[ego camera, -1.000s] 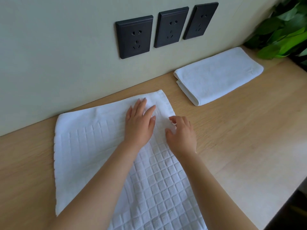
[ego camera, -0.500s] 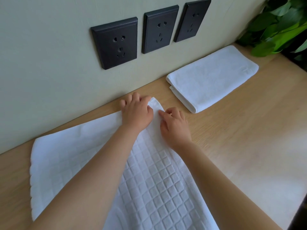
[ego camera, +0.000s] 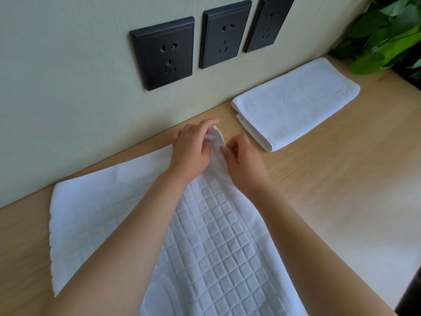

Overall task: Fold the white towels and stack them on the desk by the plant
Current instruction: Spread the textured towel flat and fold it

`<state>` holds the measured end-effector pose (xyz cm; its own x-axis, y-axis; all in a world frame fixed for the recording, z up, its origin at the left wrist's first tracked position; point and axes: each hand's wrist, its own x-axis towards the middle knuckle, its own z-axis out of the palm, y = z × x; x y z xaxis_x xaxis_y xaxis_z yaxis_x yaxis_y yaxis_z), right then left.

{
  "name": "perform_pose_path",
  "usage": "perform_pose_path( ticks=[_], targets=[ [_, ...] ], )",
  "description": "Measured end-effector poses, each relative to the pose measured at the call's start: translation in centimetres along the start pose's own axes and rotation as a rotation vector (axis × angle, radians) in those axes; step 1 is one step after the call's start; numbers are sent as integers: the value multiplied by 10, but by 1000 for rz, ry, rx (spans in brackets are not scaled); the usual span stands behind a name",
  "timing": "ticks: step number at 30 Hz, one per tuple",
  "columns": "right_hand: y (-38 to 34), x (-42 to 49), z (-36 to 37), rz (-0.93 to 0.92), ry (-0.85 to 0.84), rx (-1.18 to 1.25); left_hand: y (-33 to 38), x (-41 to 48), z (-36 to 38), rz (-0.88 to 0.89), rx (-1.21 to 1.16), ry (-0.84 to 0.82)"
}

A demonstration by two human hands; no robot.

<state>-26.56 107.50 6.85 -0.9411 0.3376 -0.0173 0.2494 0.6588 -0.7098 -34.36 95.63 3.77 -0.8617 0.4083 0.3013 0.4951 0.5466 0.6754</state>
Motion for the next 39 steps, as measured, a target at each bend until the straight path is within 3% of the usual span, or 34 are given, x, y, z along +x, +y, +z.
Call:
perform_pose_path(
  ticks=[4, 8, 12, 17, 23, 25, 27, 29, 30, 33, 39],
  targets=[
    [-20, -39, -32, -126, -115, 196, 25, -27, -40, 175, -197, 39],
    [-23, -79, -39, 89, -481, 487, 35, -87, -75, 163, -254, 33],
    [-7, -101, -17, 14, -300, 68, 29, -157, -91, 93, -299, -89],
    [-2, -99, 3, 49, -134, -18, 28, -224, -112, -36, -364, -217],
    [3, -85, 23, 75, -109, -333, 26, -234, -134, -331, -124, -664],
    [2, -83, 27, 101, -47, -371, 34, -207, -132, -357, -213, -560],
    [3, -82, 30, 165, -3, -403, 36, -169, -118, -288, -207, -242],
    [5, -81, 32, 216, 25, -425, 26, -129, -95, -225, 2, 11],
    [7, -81, 32, 223, 36, -438, 19, -110, -84, -278, 129, 31],
    [13, -78, 33, 210, 54, -443, -6, -75, -60, -490, 366, -146],
    [15, -67, 34, 248, 49, -300, -28, -75, -43, -426, 412, -50]
  ],
)
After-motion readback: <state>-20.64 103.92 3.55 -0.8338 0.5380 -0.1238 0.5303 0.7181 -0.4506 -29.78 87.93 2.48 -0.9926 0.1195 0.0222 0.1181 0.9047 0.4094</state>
